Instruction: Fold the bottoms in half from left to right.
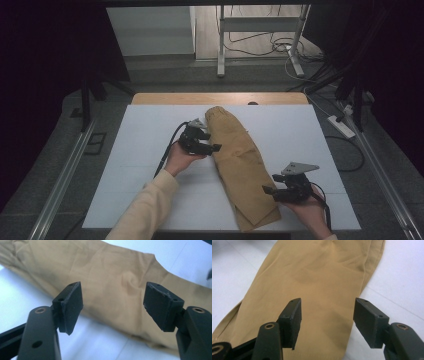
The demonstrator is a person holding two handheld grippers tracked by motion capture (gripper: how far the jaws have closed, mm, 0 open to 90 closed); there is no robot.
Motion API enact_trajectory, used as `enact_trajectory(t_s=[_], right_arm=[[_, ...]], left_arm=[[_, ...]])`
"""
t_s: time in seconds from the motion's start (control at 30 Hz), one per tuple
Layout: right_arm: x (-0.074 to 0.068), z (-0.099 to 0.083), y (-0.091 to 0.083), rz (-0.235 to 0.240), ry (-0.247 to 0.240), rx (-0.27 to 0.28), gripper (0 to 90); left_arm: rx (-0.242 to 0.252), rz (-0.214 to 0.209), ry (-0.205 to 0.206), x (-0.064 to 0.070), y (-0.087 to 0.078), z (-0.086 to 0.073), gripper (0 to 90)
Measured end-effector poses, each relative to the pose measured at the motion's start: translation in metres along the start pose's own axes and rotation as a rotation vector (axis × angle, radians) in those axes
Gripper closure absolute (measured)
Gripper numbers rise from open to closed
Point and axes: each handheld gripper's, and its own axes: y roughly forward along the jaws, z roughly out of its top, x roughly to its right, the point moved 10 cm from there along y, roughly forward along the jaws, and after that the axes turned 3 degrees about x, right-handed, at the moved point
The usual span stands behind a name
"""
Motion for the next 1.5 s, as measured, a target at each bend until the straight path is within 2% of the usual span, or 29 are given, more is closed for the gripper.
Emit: enact_trajectory(t_s=[0.27,0.57,0.87,1.3,1.43,1.5], right_arm=[[-0.001,0.010,0.015,0.031,-0.021,-0.017,40.0],[-0.010,0.016,0.028,0.070,-0.063,-0.051,40.3],[-0.036,0.023,0.038,0.138,-0.098,-0.060,40.2],[-0.080,0.022,0.050,0.214,-0.144,-0.089,38.5],[-0.085,0.023,0.057,0.204,-0.148,-0.101,37.6],[-0.085,0.023,0.062,0.184,-0.147,-0.110,37.6]], left_arm=[[-0.008,-0.008,0.015,0.006,-0.019,-0.018,31.3],[-0.021,-0.001,0.004,0.010,-0.033,-0.043,30.1],[-0.022,0.013,-0.009,0.007,-0.049,-0.061,29.7],[-0.024,0.019,-0.021,0.004,-0.050,-0.064,28.2],[-0.020,0.021,-0.032,0.001,-0.052,-0.065,28.2],[-0.018,0.021,-0.035,-0.001,-0.052,-0.065,28.2]])
